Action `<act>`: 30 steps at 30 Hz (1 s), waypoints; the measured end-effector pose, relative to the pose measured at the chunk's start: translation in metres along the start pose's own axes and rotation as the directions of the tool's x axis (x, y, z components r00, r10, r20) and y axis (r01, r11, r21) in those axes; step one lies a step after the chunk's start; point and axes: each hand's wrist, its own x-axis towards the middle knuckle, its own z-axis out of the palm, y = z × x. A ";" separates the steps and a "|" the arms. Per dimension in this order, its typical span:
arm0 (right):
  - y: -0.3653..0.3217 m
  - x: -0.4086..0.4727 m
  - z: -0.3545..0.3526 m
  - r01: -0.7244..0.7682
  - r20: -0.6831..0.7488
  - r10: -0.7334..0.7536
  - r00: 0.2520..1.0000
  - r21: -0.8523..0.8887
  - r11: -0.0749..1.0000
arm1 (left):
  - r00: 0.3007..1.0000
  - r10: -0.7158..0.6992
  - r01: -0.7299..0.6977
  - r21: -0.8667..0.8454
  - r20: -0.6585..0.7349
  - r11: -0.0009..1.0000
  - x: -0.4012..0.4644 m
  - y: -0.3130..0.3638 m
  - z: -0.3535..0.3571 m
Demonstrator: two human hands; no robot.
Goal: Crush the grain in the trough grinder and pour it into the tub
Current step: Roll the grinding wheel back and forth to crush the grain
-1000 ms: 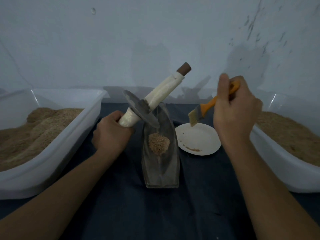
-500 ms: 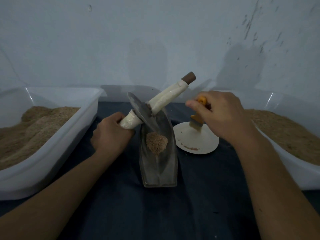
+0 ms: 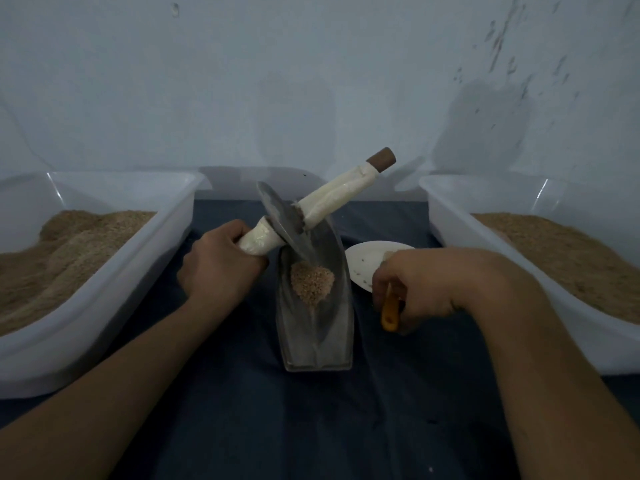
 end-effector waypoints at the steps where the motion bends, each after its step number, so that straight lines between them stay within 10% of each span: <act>1: -0.001 0.001 0.001 -0.008 0.016 0.008 1.000 -0.003 1.000 | 1.000 0.012 -0.011 0.012 -0.007 1.000 -0.001 0.000 0.000; 8: -0.010 -0.001 -0.005 0.139 -0.440 -0.121 0.890 0.009 0.990 | 0.987 0.156 -0.151 0.102 -0.046 0.983 -0.004 0.007 -0.005; 14: -0.017 0.001 -0.014 0.424 -0.931 -0.186 0.316 -0.037 0.905 | 0.967 0.234 -0.214 0.167 -0.106 0.962 -0.002 0.009 -0.009; 25: -0.013 0.059 0.011 0.020 -0.672 -0.140 0.728 -0.183 0.983 | 0.790 0.613 -0.562 0.387 -0.011 0.731 0.002 0.015 -0.016; 30: -0.020 0.075 0.010 -0.085 -0.709 -0.134 0.693 -0.265 0.961 | 0.811 0.574 -0.554 0.465 0.113 0.691 0.010 0.014 -0.015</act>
